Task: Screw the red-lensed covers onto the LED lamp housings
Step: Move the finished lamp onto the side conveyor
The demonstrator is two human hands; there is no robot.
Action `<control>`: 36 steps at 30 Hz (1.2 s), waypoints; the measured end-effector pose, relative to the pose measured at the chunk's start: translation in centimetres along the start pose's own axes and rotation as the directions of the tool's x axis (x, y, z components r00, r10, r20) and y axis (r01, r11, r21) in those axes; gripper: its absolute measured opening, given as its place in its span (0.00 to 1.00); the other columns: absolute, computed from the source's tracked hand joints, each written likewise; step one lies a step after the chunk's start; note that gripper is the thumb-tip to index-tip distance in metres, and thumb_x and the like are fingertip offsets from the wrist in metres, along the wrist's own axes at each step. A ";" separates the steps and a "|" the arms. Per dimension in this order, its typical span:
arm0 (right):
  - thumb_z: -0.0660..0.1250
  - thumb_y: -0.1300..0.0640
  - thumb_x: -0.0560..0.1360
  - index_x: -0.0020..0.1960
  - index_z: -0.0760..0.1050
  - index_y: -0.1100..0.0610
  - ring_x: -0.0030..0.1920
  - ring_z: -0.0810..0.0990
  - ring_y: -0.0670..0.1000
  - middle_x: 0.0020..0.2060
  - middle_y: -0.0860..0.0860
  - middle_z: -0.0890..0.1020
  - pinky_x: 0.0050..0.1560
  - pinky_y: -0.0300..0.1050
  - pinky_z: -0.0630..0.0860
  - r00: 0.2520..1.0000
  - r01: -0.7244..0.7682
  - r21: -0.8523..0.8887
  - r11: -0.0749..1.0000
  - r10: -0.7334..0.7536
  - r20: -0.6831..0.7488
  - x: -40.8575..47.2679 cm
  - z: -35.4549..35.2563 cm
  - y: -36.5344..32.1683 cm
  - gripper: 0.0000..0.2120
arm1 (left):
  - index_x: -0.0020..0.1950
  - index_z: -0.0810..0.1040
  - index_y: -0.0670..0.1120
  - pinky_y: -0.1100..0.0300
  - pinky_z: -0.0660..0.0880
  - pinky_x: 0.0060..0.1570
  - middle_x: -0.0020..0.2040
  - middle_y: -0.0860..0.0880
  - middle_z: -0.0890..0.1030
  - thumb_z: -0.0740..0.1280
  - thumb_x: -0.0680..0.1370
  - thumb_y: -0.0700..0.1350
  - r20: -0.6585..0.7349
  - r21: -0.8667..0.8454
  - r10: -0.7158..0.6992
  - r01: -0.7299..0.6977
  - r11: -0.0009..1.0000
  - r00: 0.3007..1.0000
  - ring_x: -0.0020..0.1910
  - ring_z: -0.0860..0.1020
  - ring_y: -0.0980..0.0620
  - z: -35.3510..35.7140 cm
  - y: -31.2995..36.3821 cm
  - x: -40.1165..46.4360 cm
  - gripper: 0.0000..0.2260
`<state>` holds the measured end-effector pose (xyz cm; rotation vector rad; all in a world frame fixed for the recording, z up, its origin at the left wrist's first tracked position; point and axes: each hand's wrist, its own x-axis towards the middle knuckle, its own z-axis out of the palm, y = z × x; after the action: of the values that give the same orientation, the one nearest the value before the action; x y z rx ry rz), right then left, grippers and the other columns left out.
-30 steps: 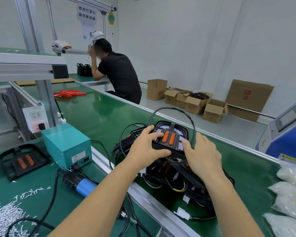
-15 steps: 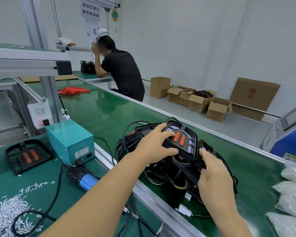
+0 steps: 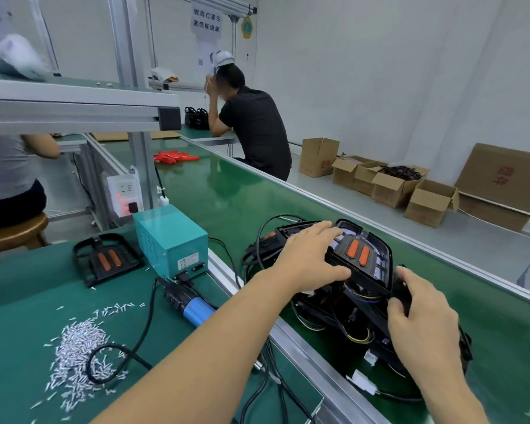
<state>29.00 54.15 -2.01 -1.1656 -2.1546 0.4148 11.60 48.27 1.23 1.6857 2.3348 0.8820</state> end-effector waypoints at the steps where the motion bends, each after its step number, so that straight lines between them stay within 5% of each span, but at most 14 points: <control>1: 0.65 0.68 0.75 0.69 0.73 0.59 0.65 0.72 0.61 0.64 0.58 0.78 0.67 0.60 0.65 1.000 -0.006 -0.024 1.000 0.006 0.005 0.0 -0.2 -0.1 0.23 | 0.76 0.61 0.50 0.47 0.54 0.73 0.78 0.51 0.55 0.69 0.75 0.53 -0.014 -0.016 -0.001 0.000 1.000 1.000 0.76 0.56 0.50 -0.2 0.2 -0.3 0.32; 6: 0.66 0.70 0.72 0.65 0.74 0.59 0.64 0.72 0.65 0.63 0.61 0.76 0.67 0.66 0.64 0.999 0.031 0.021 0.999 -0.030 -0.042 -1.1 -0.6 -2.2 0.23 | 0.74 0.64 0.49 0.48 0.54 0.73 0.77 0.51 0.58 0.68 0.76 0.50 -0.155 -0.072 -0.051 0.040 0.997 0.987 0.75 0.57 0.49 -1.9 -0.1 -3.7 0.28; 12: 0.60 0.61 0.67 0.61 0.78 0.63 0.59 0.77 0.67 0.59 0.63 0.79 0.64 0.70 0.65 0.958 0.284 0.149 0.947 -0.286 -0.007 -5.2 1.9 -8.4 0.24 | 0.72 0.67 0.48 0.54 0.54 0.73 0.76 0.52 0.61 0.65 0.77 0.44 -0.342 -0.130 -0.205 0.170 0.977 0.917 0.74 0.57 0.52 -3.5 -3.8 -10.0 0.23; 15: 0.68 0.67 0.72 0.64 0.77 0.59 0.63 0.76 0.63 0.63 0.58 0.78 0.70 0.68 0.57 0.922 0.363 0.176 0.915 -0.380 0.075 -7.0 3.7 -11.2 0.21 | 0.73 0.65 0.51 0.53 0.48 0.74 0.77 0.53 0.58 0.65 0.78 0.47 -0.358 -0.028 -0.246 0.252 0.967 0.901 0.75 0.54 0.53 -3.8 -5.5 -13.0 0.24; 18: 0.69 0.66 0.73 0.72 0.70 0.54 0.71 0.69 0.54 0.70 0.52 0.72 0.74 0.59 0.44 0.880 0.398 0.230 0.888 -0.441 0.177 -8.2 5.5 -13.0 0.28 | 0.75 0.61 0.56 0.50 0.37 0.73 0.78 0.56 0.53 0.62 0.79 0.51 -0.344 0.085 -0.305 0.353 0.932 0.888 0.76 0.47 0.55 -3.8 -6.8 -15.5 0.24; 27: 0.55 0.50 0.82 0.80 0.47 0.48 0.78 0.47 0.47 0.79 0.46 0.50 0.74 0.62 0.41 0.820 0.482 0.031 0.875 -0.464 0.335 -7.7 8.5 -15.2 0.30 | 0.75 0.57 0.60 0.50 0.32 0.71 0.78 0.60 0.49 0.56 0.80 0.52 -0.344 0.084 -0.452 0.506 0.858 0.823 0.76 0.41 0.57 -2.9 -9.3 -21.2 0.22; 36: 0.49 0.45 0.84 0.80 0.46 0.47 0.78 0.44 0.43 0.79 0.42 0.48 0.74 0.57 0.34 0.505 0.731 0.196 0.653 -0.712 0.487 -15.0 13.2 -19.3 0.26 | 0.76 0.53 0.61 0.58 0.31 0.70 0.76 0.65 0.47 0.53 0.83 0.49 -0.485 0.008 -0.596 0.684 0.729 0.640 0.75 0.40 0.64 -3.6 -11.9 -29.4 0.22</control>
<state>13.96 31.34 -7.09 -0.0182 -2.8945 0.3208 10.98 17.95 -8.68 0.5481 3.0864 0.9719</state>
